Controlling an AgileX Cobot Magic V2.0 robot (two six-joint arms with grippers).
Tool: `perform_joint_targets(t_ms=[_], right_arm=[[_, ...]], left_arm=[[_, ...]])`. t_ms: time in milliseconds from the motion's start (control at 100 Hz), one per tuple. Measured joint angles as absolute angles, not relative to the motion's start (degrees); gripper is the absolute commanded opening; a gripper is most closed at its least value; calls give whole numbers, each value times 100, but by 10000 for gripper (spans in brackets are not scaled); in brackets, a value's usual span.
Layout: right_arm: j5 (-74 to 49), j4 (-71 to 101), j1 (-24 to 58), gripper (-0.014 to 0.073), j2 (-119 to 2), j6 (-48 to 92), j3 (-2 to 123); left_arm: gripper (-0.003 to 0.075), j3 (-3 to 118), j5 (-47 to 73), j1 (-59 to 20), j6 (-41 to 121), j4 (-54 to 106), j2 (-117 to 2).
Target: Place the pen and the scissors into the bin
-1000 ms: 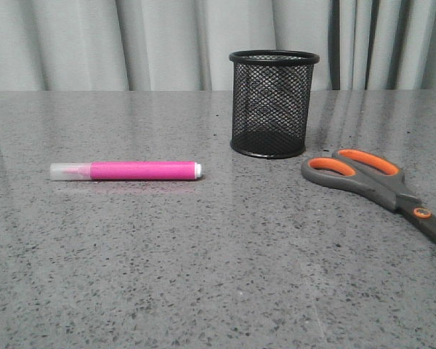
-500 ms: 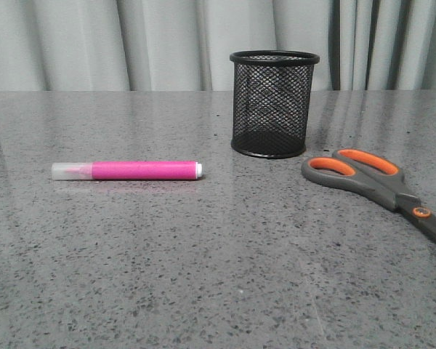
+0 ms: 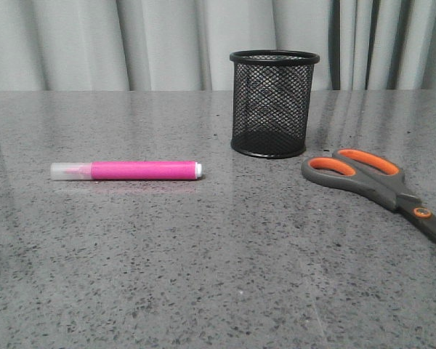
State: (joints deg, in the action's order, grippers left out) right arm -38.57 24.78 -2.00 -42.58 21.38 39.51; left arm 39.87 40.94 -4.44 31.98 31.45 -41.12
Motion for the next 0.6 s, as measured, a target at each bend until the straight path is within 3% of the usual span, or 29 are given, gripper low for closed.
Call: perform_joint_targets(t_ms=[50,140,600], right_arm=[[-3886,2478,-200,396,-4258,2160,3988],[-3899,2478,-200,400,-4258,2161,4008],[-3926,2478,248,400,-4258,2446,4008]], left_arm=[[241,3999,4093,-444,3510,3453,-4166],[295,4023,4093,-444,3996,3946,-4314],[298,4983,5363,-655,7188,4783,-6127]])
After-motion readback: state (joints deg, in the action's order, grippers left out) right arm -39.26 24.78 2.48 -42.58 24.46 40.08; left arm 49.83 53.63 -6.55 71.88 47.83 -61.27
